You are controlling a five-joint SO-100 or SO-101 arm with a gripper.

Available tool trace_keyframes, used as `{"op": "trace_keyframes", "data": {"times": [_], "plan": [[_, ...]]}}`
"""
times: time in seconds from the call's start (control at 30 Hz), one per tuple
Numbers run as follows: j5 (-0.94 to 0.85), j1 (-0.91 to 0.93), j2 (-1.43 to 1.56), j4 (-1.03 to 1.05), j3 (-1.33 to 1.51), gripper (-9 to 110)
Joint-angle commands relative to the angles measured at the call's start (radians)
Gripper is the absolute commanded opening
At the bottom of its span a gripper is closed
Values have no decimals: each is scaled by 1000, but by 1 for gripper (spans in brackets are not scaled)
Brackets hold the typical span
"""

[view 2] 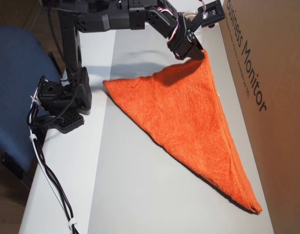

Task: Fold the blanket.

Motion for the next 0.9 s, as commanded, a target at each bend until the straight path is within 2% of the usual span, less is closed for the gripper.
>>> {"op": "trace_keyframes", "data": {"times": [0.0, 0.87], "plan": [[-3, -28, -17, -23, -78, 0], [-3, -87, -400, -23, -374, 0]]}}
